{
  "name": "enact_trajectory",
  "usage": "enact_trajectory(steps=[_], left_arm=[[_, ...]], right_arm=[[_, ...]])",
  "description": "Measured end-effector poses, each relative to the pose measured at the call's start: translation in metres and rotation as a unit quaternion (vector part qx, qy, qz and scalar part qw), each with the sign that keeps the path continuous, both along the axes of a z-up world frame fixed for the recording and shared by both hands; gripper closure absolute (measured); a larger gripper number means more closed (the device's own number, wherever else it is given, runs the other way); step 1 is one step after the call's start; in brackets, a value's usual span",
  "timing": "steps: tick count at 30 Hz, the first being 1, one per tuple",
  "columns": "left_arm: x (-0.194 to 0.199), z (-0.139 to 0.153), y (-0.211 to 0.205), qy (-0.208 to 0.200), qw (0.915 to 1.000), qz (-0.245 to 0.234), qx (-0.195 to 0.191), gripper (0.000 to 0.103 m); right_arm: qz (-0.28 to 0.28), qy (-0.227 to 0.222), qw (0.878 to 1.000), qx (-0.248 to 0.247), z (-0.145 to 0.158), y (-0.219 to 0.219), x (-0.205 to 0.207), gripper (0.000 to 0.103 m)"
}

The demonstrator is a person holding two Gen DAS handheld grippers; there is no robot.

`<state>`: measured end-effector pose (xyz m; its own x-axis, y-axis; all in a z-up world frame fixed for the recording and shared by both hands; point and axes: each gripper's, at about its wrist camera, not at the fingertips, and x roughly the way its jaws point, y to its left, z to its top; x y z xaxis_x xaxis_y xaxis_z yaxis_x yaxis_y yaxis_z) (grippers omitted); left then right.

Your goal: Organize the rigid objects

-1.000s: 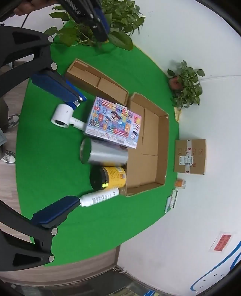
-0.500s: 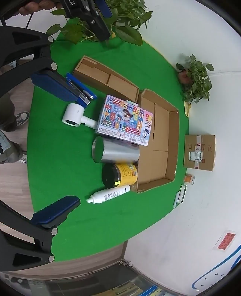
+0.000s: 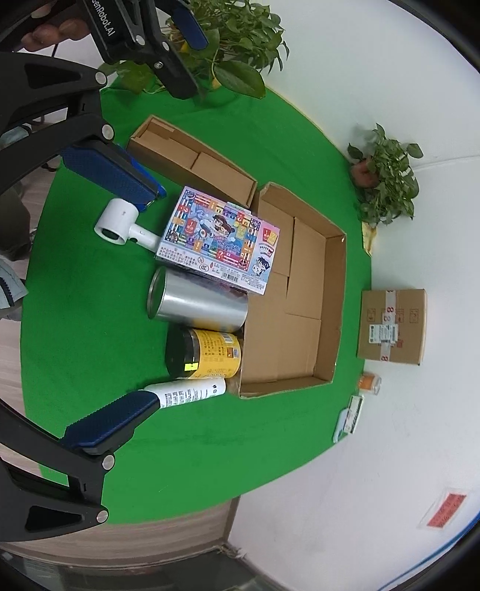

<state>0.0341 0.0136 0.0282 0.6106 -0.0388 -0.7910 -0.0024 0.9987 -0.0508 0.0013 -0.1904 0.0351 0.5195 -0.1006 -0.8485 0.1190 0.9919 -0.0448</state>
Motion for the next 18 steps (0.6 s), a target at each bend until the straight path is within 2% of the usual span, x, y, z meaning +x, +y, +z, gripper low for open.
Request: enact_trajectory(steps=[5,11,18], left_arm=[[0.002,-0.002,-0.019,0.011,0.9996,0.02,0.018,0.001],[0.0,0.002,-0.023,0.016,0.9982,0.048,0.033,0.001],[0.023,0.001,-0.029,0.028,0.9972,0.051,0.047,0.001]], right_arm=[[0.024,0.003,1.0,0.002,0.005,-0.019,0.008,0.001],[0.042,0.008,0.999,0.017,0.0,-0.026,0.01,0.001],[0.023,0.013,0.999,0.021,-0.006,-0.032,0.023,0.001]])
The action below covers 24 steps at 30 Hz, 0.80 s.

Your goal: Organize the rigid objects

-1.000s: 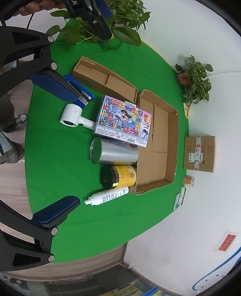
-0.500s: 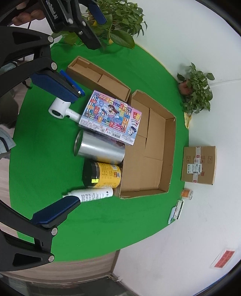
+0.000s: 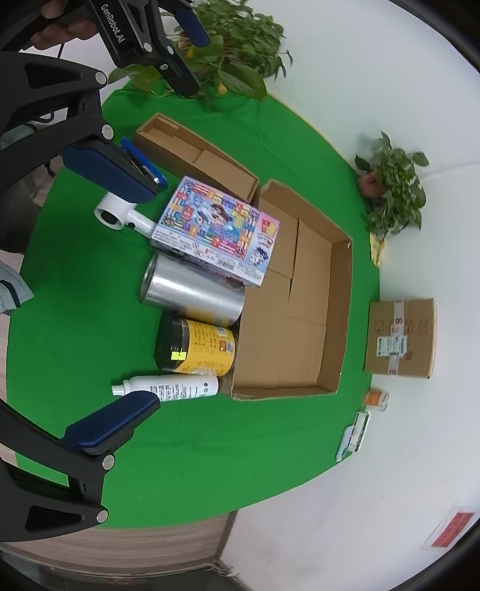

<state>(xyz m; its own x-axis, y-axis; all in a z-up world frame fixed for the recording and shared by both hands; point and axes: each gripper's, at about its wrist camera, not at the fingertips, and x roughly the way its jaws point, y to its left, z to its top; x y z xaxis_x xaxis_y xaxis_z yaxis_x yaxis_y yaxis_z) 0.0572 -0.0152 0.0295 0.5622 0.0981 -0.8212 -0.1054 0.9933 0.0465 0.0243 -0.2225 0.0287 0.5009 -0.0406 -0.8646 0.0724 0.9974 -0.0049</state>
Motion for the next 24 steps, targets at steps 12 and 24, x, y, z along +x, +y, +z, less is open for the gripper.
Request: enact_trajectory(steps=[12,24], left_arm=[[0.013,0.001,-0.008,-0.003,0.9998,-0.008,-0.017,0.001],[0.019,-0.022,0.013,0.041,0.9984,-0.006,-0.038,0.001]], right_arm=[[-0.001,0.01,1.0,-0.011,-0.003,-0.002,0.015,0.001],[0.006,0.036,0.999,0.002,-0.021,-0.002,0.025,0.001]])
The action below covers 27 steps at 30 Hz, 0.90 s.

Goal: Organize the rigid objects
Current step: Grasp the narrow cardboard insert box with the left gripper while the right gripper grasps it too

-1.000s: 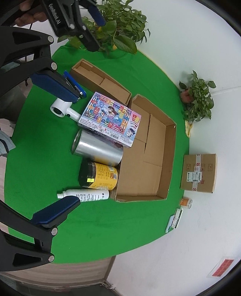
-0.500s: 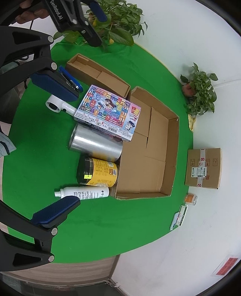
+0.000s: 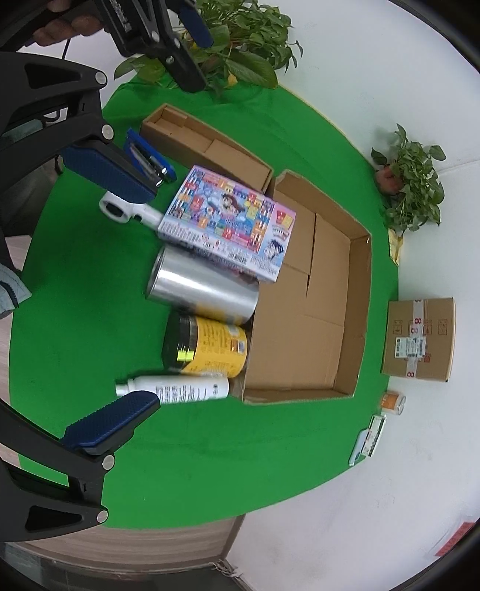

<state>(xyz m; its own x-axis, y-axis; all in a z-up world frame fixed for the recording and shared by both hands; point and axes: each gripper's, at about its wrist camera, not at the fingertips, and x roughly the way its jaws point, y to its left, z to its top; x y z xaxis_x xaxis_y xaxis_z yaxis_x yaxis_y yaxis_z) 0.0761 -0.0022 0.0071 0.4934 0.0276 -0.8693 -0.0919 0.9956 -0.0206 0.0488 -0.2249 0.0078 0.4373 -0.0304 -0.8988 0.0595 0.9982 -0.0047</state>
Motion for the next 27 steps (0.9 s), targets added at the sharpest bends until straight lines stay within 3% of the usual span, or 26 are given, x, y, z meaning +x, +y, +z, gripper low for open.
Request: enact_trajectory(steps=[8,11,14,18,21,22,25,27], left_arm=[[0.032,-0.044,0.073,0.06,0.9981,-0.008,-0.004,0.001],[0.046,-0.072,0.106,0.095,0.9953,-0.002,-0.019,0.001],[0.056,-0.112,0.135,0.136,0.9903,0.004,-0.026,0.002],[0.06,-0.166,0.153,0.196,0.9779,-0.006,-0.073,0.007],[0.054,-0.198,0.155,0.237,0.9648,-0.016,-0.113,0.027],[0.05,-0.203,0.155,0.247,0.9603,-0.014,-0.129,0.038],[0.035,-0.201,0.152,0.254,0.9538,-0.024,-0.159,0.038],[0.024,-0.198,0.146,0.264,0.9424,-0.042,-0.201,0.038]], right_arm=[[0.003,0.037,0.999,0.034,-0.028,0.041,0.029,0.001],[-0.004,0.07,0.995,0.064,-0.046,0.058,0.041,0.001],[-0.005,0.087,0.995,0.057,-0.058,0.076,0.051,0.001],[-0.022,0.1,0.994,0.046,-0.064,0.091,0.061,0.001],[-0.016,0.116,0.992,0.043,-0.071,0.104,0.068,0.001],[-0.01,0.121,0.992,0.041,-0.073,0.107,0.071,0.001],[0.012,0.132,0.99,0.048,-0.081,0.129,0.078,0.001],[0.022,0.133,0.989,0.055,-0.087,0.142,0.08,0.001]])
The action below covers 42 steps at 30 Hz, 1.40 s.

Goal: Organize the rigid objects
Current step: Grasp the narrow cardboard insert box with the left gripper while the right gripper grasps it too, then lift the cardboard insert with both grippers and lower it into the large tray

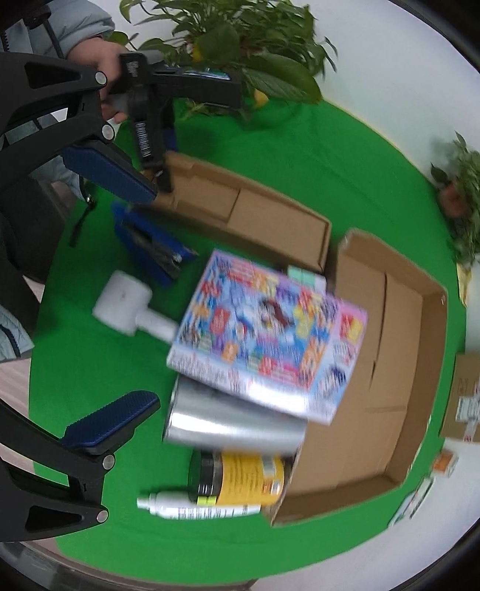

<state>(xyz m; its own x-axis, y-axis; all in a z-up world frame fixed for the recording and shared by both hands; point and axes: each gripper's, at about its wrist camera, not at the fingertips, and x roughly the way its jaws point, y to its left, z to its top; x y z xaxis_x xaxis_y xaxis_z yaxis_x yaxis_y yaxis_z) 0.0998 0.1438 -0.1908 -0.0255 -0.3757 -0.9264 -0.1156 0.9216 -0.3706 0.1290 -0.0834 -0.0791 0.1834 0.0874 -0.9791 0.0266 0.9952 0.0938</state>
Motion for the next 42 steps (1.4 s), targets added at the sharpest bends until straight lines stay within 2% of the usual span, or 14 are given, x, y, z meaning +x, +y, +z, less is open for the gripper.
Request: enact_trajectory(steps=[2,7,9,10,11,14,20,22,23,30,33,37,40,42], left_arm=[[-0.008,0.002,-0.004,0.007,0.9998,-0.008,-0.02,0.038],[-0.013,-0.011,0.011,0.011,0.9997,0.013,-0.02,0.038],[-0.011,-0.015,0.013,0.013,0.9998,0.006,-0.016,0.05],[-0.011,-0.018,0.011,0.018,0.9998,-0.004,-0.011,0.059],[-0.007,-0.023,0.011,0.021,0.9997,-0.012,-0.007,0.068],[-0.01,-0.03,0.009,0.025,0.9993,-0.024,-0.012,0.079],[-0.014,-0.026,0.006,0.006,0.9995,-0.032,-0.005,0.08],[-0.016,-0.026,-0.002,0.004,0.9996,-0.029,-0.004,0.08],[-0.018,-0.024,-0.005,0.005,0.9996,-0.026,-0.007,0.08],[-0.035,-0.024,-0.002,0.012,0.9998,-0.01,-0.01,0.08],[-0.042,-0.024,-0.007,0.012,0.9998,0.003,-0.016,0.081],[-0.05,-0.022,-0.016,0.011,0.9996,0.025,-0.005,0.081],[-0.057,-0.017,-0.023,0.008,0.9992,0.038,0.009,0.081],[-0.064,-0.01,-0.026,0.006,0.9986,0.05,0.016,0.081]], right_arm=[[0.017,0.0,1.0,0.004,-0.01,0.015,0.002,0.001],[0.054,0.003,0.998,0.01,-0.043,0.052,0.002,0.002],[0.059,0.014,0.998,0.022,-0.065,0.066,0.001,0.002],[0.058,0.021,0.998,0.027,-0.074,0.069,0.001,0.003],[0.053,0.032,0.997,0.038,-0.086,0.074,0.001,0.006],[0.03,0.057,0.996,0.058,-0.115,0.086,-0.002,0.013],[-0.012,0.095,0.994,0.053,-0.16,0.09,-0.005,0.037],[0.008,0.08,0.996,0.027,-0.161,0.103,-0.004,0.04],[0.016,0.071,0.997,0.023,-0.161,0.108,-0.003,0.048],[0.022,0.089,0.996,0.012,-0.158,0.112,0.011,0.054],[0.034,0.095,0.995,0.002,-0.154,0.121,0.012,0.063],[0.049,0.106,0.993,0.013,-0.155,0.121,0.012,0.064],[0.069,0.115,0.991,0.025,-0.148,0.115,0.01,0.073],[0.072,0.121,0.99,0.034,-0.147,0.111,0.013,0.073]])
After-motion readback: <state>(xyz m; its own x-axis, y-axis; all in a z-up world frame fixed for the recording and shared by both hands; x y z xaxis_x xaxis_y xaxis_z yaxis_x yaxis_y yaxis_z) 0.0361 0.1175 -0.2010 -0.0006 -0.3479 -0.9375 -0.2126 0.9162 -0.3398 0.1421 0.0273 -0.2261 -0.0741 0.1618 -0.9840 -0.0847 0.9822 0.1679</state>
